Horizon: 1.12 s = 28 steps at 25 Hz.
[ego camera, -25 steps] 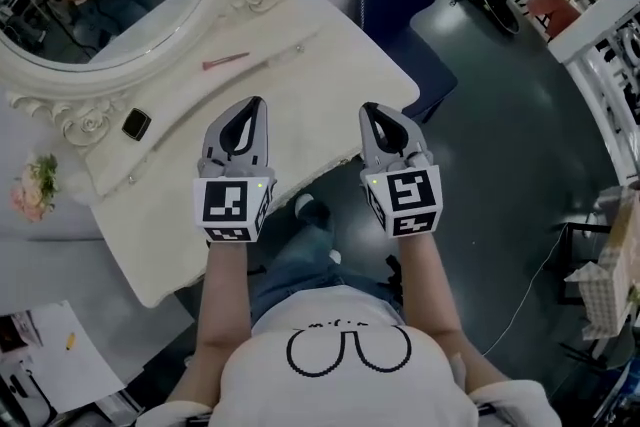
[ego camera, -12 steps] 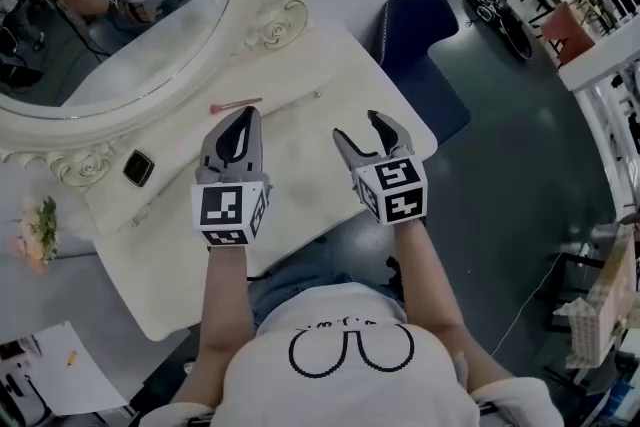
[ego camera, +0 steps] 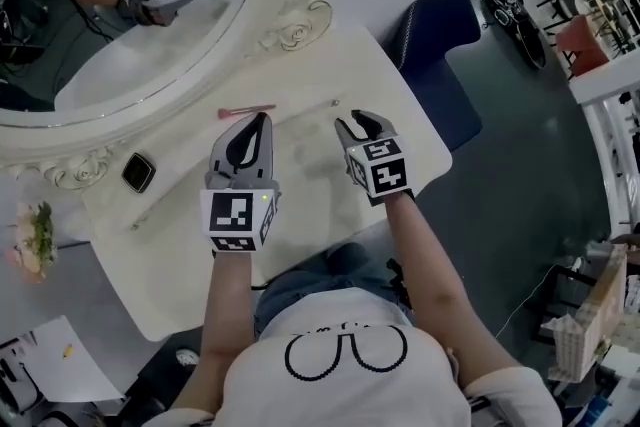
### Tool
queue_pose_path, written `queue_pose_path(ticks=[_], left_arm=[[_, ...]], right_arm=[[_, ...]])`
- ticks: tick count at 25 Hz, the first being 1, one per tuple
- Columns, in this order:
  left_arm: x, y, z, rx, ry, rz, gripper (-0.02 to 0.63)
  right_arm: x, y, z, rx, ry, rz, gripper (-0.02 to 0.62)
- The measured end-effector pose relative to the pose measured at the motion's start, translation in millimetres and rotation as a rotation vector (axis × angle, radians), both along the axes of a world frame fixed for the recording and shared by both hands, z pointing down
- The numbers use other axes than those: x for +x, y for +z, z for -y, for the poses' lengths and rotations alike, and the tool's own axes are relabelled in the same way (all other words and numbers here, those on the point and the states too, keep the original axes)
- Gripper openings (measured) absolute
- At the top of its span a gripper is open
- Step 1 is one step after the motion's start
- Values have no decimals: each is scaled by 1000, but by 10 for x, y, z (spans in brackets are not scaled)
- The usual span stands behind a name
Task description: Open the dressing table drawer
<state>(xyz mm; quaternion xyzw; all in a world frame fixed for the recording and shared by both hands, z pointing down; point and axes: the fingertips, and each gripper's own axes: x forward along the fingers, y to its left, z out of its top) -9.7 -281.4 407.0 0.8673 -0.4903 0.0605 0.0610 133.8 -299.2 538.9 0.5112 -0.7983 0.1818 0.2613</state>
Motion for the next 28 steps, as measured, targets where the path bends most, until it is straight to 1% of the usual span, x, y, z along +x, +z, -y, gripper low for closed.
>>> queue_pose_path(ticks=[5, 8, 11, 13, 16, 20, 28], left_arm=[[-16, 78, 31, -12, -7, 7, -3], [-47, 122, 32, -22, -20, 12, -2], [-87, 159, 10, -36, -37, 15, -2], [-110, 171, -9, -41, -47, 20, -2], [-144, 174, -33, -47, -65, 19, -2], [-149, 153, -33, -50, -86, 16, -2], [-34, 115, -66, -43, -108, 8, -2]], right_arm=[[0, 399, 265, -67, 11, 0, 132], [-20, 537, 390, -104, 5, -25, 132], [-55, 595, 473, -110, -14, -58, 132], [-82, 601, 514, -102, -38, -88, 102], [-95, 611, 525, -106, -64, -101, 95], [-80, 605, 500, -121, -65, -97, 95], [5, 642, 307, -148, -84, -92, 95]])
